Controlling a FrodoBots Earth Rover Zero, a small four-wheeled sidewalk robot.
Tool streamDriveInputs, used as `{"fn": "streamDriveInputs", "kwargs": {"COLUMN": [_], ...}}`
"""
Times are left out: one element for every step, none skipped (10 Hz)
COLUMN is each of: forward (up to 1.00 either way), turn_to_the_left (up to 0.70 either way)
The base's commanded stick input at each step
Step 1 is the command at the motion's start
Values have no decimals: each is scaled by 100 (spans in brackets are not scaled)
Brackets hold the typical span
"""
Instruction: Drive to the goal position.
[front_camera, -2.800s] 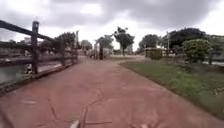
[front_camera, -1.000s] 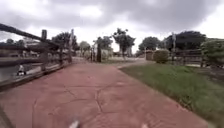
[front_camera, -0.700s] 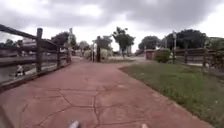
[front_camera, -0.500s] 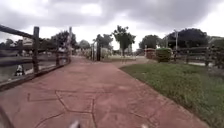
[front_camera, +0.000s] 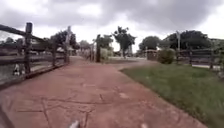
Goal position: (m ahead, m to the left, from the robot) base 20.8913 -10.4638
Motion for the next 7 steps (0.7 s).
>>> {"fn": "streamDriveInputs", "kwargs": {"forward": [70,70,70,70,70,70,70], "turn_to_the_left": [0,0,6,27,28,15,0]}}
